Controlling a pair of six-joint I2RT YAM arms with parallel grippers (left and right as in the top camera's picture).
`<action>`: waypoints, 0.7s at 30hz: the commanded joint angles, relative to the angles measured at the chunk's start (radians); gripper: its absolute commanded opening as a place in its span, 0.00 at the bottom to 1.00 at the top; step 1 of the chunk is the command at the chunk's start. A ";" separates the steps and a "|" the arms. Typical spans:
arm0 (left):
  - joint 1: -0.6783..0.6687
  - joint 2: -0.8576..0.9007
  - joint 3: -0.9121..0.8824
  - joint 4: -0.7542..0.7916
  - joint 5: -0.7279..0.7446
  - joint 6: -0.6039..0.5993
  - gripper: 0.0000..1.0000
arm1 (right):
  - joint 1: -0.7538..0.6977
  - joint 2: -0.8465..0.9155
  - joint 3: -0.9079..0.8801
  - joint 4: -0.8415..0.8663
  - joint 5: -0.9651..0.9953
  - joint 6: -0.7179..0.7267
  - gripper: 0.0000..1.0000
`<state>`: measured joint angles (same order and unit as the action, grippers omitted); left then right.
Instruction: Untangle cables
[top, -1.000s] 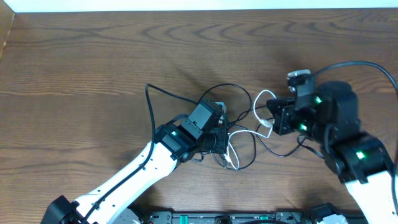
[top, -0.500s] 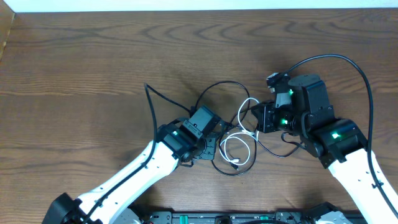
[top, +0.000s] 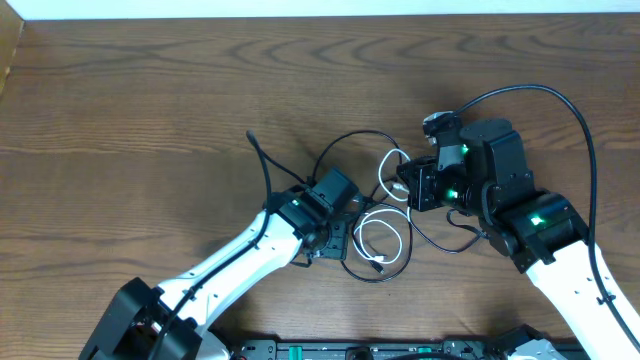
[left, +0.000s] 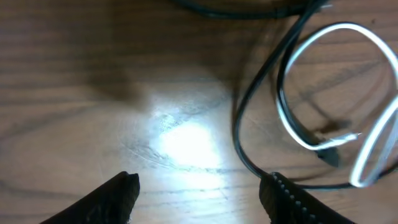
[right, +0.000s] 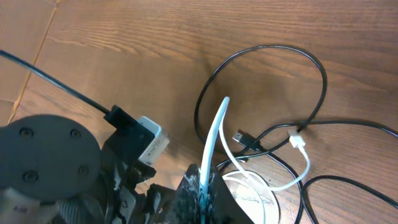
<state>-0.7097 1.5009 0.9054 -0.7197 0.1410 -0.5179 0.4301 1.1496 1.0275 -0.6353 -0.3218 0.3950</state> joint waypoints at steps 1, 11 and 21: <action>0.048 0.001 -0.006 -0.010 0.162 0.039 0.68 | 0.006 -0.014 0.002 -0.003 -0.007 0.008 0.01; 0.342 -0.025 0.031 -0.070 0.487 0.141 0.68 | 0.006 -0.014 0.002 -0.013 -0.007 0.008 0.01; 0.489 -0.025 0.028 -0.117 0.468 0.140 0.69 | 0.006 -0.014 0.002 -0.023 -0.007 0.007 0.01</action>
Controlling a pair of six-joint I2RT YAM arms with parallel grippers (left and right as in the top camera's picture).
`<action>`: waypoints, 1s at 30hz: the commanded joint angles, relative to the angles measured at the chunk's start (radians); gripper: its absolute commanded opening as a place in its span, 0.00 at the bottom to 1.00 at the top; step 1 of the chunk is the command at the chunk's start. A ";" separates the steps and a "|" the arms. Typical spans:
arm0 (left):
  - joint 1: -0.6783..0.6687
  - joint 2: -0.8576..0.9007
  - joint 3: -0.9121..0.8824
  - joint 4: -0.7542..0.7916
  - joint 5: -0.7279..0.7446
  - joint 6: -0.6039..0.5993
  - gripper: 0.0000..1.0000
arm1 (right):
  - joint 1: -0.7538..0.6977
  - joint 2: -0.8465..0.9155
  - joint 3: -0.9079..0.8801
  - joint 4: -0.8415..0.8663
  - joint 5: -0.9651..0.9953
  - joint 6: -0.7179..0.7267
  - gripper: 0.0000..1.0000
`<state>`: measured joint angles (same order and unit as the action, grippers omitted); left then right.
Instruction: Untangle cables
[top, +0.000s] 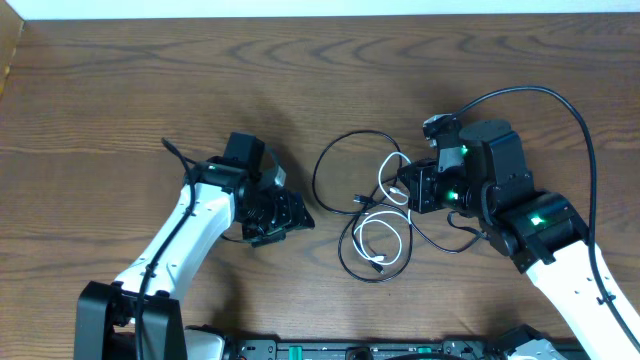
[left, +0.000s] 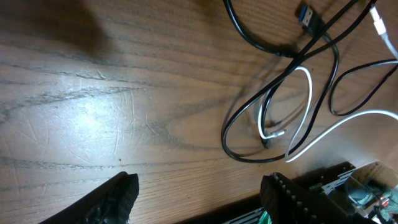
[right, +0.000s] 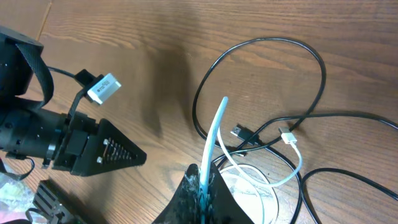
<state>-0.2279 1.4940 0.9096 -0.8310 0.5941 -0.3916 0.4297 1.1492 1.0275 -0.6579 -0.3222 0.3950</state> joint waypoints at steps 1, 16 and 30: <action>0.007 -0.018 0.024 -0.006 0.015 0.014 0.68 | 0.007 -0.014 0.002 -0.001 -0.006 0.007 0.01; 0.007 -0.018 0.024 -0.005 0.015 0.014 0.98 | 0.007 -0.014 0.002 -0.028 -0.006 0.008 0.01; 0.007 -0.018 0.024 -0.005 0.015 0.014 0.98 | 0.007 0.011 0.002 -0.060 0.010 -0.035 0.01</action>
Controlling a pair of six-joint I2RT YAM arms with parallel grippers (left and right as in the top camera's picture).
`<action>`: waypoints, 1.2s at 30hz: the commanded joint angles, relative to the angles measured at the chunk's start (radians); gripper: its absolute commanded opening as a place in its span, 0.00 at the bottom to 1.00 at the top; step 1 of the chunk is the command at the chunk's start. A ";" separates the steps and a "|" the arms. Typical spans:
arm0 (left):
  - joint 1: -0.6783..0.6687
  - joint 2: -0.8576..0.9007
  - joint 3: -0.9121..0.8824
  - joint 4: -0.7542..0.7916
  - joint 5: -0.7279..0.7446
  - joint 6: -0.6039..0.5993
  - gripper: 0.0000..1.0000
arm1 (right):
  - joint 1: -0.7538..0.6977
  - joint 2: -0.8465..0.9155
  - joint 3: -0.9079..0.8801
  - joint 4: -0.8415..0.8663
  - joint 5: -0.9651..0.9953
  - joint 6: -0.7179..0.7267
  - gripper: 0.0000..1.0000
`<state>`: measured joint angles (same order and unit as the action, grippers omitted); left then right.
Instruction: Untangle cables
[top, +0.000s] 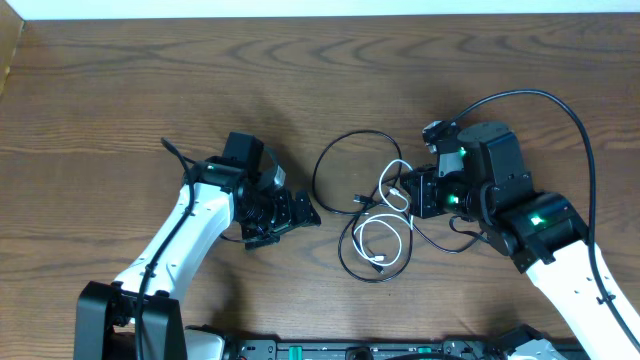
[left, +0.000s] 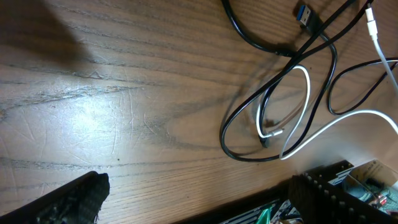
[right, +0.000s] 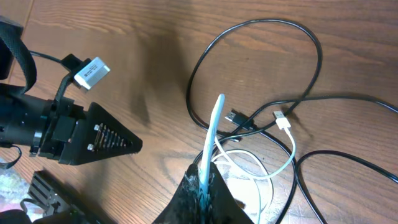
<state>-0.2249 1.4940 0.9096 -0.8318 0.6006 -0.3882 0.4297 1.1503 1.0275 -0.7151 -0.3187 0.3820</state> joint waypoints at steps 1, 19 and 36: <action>0.004 -0.018 0.024 -0.005 0.009 0.011 0.98 | 0.007 0.016 0.002 -0.005 0.006 -0.032 0.01; 0.004 -0.018 0.024 -0.005 0.009 0.011 0.98 | 0.061 0.060 0.002 -0.009 0.108 -0.012 0.01; 0.004 -0.018 0.024 -0.005 0.009 0.011 0.98 | 0.126 -0.053 0.005 0.127 0.123 -0.013 0.01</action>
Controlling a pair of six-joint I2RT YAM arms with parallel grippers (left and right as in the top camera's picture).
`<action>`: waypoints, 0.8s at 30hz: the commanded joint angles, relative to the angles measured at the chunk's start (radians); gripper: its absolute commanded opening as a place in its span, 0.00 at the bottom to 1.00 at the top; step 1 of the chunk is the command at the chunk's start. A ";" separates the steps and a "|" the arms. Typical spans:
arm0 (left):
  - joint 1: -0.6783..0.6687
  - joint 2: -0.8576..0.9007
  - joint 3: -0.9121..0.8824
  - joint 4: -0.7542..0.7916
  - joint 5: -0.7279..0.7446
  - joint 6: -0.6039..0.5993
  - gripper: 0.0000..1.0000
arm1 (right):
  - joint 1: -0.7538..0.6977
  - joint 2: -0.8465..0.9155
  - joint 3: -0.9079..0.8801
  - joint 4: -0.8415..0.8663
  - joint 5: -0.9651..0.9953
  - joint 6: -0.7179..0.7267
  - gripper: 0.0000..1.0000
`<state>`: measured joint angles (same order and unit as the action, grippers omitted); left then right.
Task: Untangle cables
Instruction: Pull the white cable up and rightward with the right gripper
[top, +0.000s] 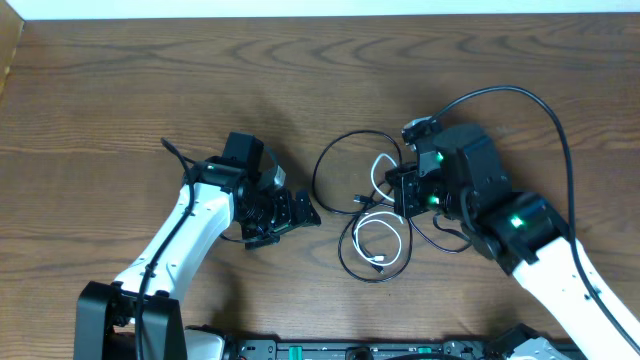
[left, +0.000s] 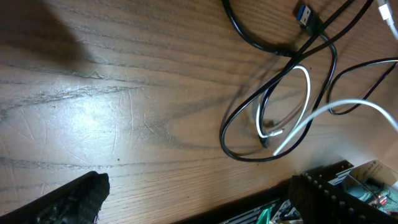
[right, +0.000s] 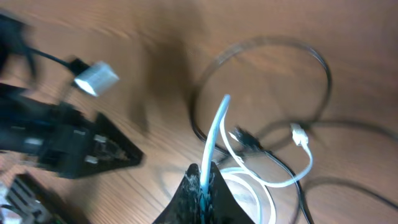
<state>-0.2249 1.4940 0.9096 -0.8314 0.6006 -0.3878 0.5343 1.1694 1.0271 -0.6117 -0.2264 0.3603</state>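
A white cable (top: 381, 244) and a black cable (top: 340, 143) lie tangled at the table's middle. My right gripper (top: 401, 190) hangs over the tangle's right side. In the right wrist view it (right: 204, 178) is shut on a strand of the white cable (right: 217, 121), which stands up out of the fingers. The white plug (right: 299, 134) lies beside the black loop. My left gripper (top: 287, 224) stands open to the left of the tangle, apart from it. In the left wrist view it (left: 199, 190) holds nothing, and the white cable (left: 308, 87) and black cable (left: 249, 38) lie ahead.
A blue-tipped USB plug (left: 306, 14) lies among the strands. The right arm's own thick black lead (top: 560, 130) arcs over the table's right side. The table's front edge (left: 261, 202) with dark equipment below it runs close to the left gripper.
My right gripper has moved a little to the left over the tangle, still shut on the white strand, and the strand has shifted with it. The left arm and its open jaws are unchanged.
At first my left gripper was open low against the tangle's left side while the right held the white strand. Then the left arm stood well off to the left, empty. Its jaws then stood wider. The right has kept the white strand throughout, now further left.
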 joint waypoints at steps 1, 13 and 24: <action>0.004 -0.018 0.024 -0.005 0.009 0.010 0.98 | 0.024 -0.098 0.006 0.039 0.057 0.005 0.01; 0.004 -0.018 0.024 -0.005 0.009 0.010 0.98 | 0.023 -0.367 0.006 0.393 0.178 -0.324 0.01; 0.004 -0.018 0.024 -0.005 0.009 0.010 0.98 | -0.037 -0.363 0.006 0.698 0.781 -0.549 0.01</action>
<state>-0.2249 1.4937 0.9100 -0.8322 0.6037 -0.3882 0.5297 0.7860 1.0275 0.0467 0.3107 -0.1070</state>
